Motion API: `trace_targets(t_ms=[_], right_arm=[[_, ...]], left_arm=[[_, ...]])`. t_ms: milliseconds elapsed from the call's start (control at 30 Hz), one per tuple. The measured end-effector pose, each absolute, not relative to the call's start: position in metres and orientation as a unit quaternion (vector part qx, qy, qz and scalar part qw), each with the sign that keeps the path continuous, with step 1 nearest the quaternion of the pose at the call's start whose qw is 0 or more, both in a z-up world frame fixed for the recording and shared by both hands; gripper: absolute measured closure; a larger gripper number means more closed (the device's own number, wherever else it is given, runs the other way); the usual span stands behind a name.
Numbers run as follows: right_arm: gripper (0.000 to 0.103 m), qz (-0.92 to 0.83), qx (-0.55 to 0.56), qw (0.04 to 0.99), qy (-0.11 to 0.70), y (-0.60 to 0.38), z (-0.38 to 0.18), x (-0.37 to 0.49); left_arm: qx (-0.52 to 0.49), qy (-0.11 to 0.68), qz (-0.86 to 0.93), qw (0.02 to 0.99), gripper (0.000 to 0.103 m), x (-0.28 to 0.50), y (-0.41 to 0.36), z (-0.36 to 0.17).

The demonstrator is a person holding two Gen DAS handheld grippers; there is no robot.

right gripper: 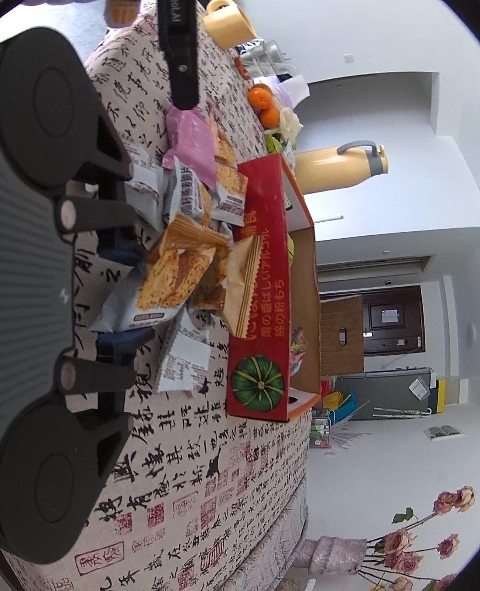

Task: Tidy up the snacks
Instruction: 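Grasp a white wrapped biscuit packet with the right tool, then grasp another white biscuit packet with the left tool while the right tool holds its packet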

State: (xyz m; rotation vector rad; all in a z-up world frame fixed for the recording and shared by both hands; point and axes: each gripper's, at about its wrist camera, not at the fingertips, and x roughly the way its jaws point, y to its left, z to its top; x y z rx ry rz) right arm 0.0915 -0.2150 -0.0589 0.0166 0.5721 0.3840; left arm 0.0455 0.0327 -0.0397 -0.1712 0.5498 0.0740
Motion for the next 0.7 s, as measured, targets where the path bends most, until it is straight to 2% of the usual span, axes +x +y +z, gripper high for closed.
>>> trace_targets(t_ms=[67,100,133,700], right_arm=[[0.076,0.182,0.012,0.943,0.278,-0.221,-0.059,0.092],[0.085,0.180,0.016,0.944,0.278,-0.224,-0.059,0.093],[0.086,0.176,0.020,0.944,0.277,-0.228,-0.059,0.093],[0.088,0.192,0.055,0.945,0.258,-0.270,-0.065,0.084]], left_arm=[[-0.083,0.280,0.032,0.956,0.000,0.048,0.028,-0.041],[-0.081,0.284,0.030,0.955,0.000,0.050,0.025,-0.042],[-0.079,0.289,0.028,0.954,0.000,0.052,0.021,-0.042],[-0.029,0.343,0.020,0.939,0.000,0.070,-0.044,-0.049]])
